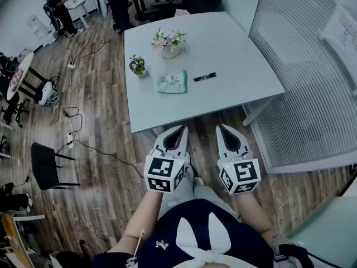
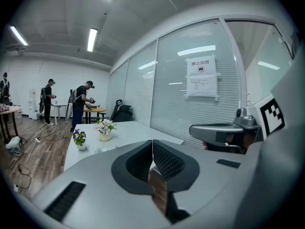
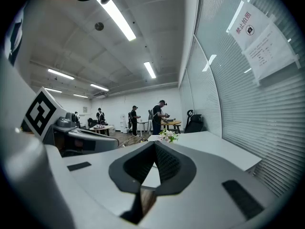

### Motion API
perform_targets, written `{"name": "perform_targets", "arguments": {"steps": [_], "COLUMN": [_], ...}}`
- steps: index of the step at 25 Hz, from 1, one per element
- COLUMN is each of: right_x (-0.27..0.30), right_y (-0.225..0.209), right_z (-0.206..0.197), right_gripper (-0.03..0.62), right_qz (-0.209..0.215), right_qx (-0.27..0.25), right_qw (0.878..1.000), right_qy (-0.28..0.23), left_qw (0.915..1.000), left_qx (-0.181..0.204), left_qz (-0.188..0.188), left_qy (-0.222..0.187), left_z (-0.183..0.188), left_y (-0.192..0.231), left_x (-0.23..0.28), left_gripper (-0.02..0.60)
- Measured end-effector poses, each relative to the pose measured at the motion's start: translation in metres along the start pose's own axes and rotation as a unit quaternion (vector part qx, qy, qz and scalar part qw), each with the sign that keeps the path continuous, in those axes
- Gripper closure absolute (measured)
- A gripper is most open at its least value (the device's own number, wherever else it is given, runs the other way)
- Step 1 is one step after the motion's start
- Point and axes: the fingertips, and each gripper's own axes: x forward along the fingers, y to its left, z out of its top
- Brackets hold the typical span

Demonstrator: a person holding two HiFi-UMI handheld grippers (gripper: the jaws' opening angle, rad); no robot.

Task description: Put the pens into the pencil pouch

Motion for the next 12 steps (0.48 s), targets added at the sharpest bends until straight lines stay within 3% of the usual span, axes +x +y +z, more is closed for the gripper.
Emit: {"name": "perform_targets", "arguments": {"steps": [12], "right_x": [0.026], "right_y": [-0.019], "right_z": [0.001], "right_gripper": [0.589], "right_qz": [0.008], "right_qx": [-0.019], "right_qw": [1.0], "right_qy": [0.01], "left_qw": [0.9999], "left_qx": [0.01], "left_qz": [0.009], "left_qy": [0.006], "left_z": [0.008], "left_y": [0.013], "left_x": [0.029], "left_gripper": [0.558]}}
